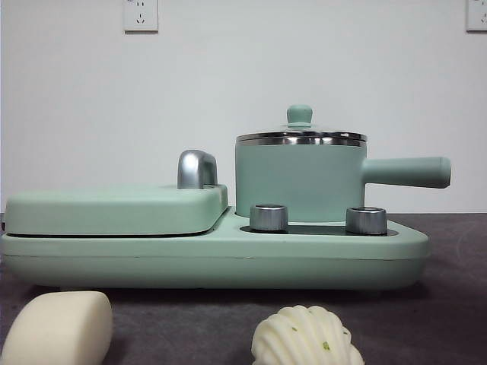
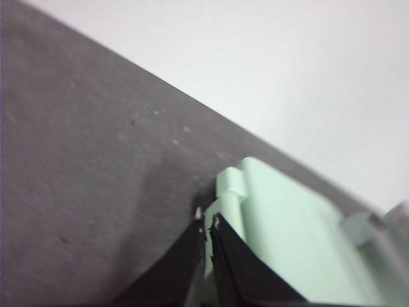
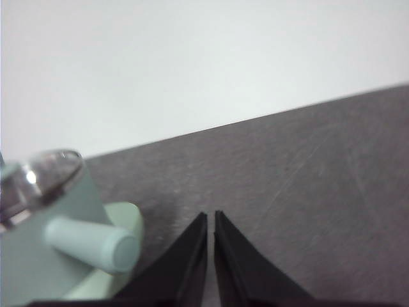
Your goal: Put the buns in a small steamer
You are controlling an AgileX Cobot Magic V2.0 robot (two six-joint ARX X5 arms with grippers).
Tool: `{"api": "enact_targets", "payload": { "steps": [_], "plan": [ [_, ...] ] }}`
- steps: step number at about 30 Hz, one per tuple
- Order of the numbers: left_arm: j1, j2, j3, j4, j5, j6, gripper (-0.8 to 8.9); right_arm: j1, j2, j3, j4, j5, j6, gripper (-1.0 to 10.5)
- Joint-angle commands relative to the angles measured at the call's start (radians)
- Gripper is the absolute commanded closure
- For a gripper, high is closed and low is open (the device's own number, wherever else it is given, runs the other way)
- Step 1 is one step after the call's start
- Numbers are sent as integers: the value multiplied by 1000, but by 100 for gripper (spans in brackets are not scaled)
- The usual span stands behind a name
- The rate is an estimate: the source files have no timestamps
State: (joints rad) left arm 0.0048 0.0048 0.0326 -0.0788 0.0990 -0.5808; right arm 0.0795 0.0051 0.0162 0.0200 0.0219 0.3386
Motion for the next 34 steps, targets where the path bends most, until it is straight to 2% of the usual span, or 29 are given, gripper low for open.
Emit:
{"api": "enact_targets", "payload": {
  "steps": [1, 2, 4, 8, 11, 13, 18, 23, 31, 34],
  "plan": [
    [1, -2, -19, 23, -1, -285, 798, 2, -2, -3, 13, 4, 210, 933],
    [0, -2, -19, 31, -1, -352, 798, 2, -2, -2, 19, 3, 241, 933],
    [0, -2, -19, 62, -1, -406, 798, 3, -2, -1, 55, -16, 256, 933],
    [0, -2, -18, 209, -1, -399, 798, 3, -2, 19, 144, -89, 256, 934],
    [0, -2, -7, 318, 13, -399, 798, 3, -2, 63, 128, -120, 256, 934],
    [0, -1, 11, 335, 31, -390, 798, 3, -1, 93, 111, -135, 256, 934],
    [-2, 14, 94, 287, 78, -324, 798, 3, 3, 201, -30, -182, 243, 935],
    [-2, 69, 243, 133, 86, -171, 798, 3, 49, 317, -146, -244, 148, 935],
    [-2, 217, 489, -38, 121, 52, 798, 3, 204, 504, -253, -270, 53, 934],
    [-2, 288, 565, -80, 153, 116, 798, 3, 286, 576, -294, -298, -26, 935]
  ]
}}
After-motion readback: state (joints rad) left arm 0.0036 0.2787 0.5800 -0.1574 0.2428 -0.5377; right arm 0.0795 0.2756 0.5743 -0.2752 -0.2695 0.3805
